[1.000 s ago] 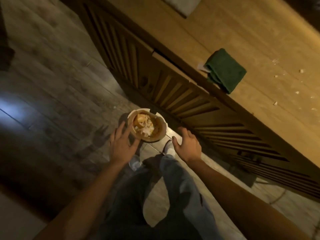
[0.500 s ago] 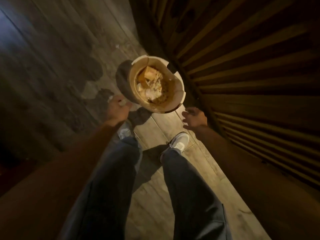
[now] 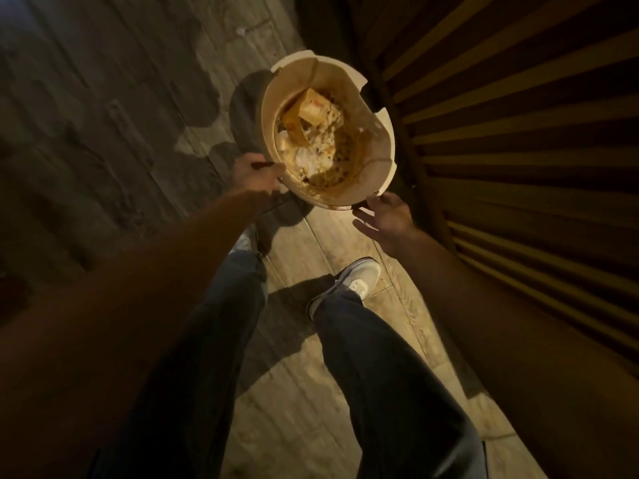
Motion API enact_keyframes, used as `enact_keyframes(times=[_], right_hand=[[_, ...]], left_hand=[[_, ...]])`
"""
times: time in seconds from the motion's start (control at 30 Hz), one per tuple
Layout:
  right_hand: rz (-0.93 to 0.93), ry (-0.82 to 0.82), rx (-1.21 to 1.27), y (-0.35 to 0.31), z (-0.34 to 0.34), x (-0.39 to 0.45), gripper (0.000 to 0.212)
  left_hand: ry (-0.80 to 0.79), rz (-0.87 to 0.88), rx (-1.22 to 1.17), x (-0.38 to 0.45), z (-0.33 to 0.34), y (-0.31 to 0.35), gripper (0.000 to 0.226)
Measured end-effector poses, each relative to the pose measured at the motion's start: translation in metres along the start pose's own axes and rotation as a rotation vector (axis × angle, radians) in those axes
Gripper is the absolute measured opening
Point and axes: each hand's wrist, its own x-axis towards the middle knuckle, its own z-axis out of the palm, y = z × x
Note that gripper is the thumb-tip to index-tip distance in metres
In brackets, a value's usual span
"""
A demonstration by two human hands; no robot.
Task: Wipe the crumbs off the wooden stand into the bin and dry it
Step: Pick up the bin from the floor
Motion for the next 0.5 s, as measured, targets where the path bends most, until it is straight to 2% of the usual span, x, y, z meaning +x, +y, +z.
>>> enact_keyframes(times=[0.23, 0.37, 0.5], right_hand=[[0.009, 0.001, 0.020, -0.004, -0.001, -0.004, 0.025], [0.073, 0.015, 0.028, -0.009, -0.005, -0.020, 0.034], [0.113, -0.003, 0.028, -0.009, -0.011, -0.042, 0.033]], left_hand=[[-0.024, -0.066, 0.064, -0.013, 0.011, 0.015, 0.035], [0.012, -0.029, 0.072, -0.042, 0.005, 0.024, 0.036], [-0.065, -0.095, 0.022, -0.076, -0.011, 0.028, 0.049]])
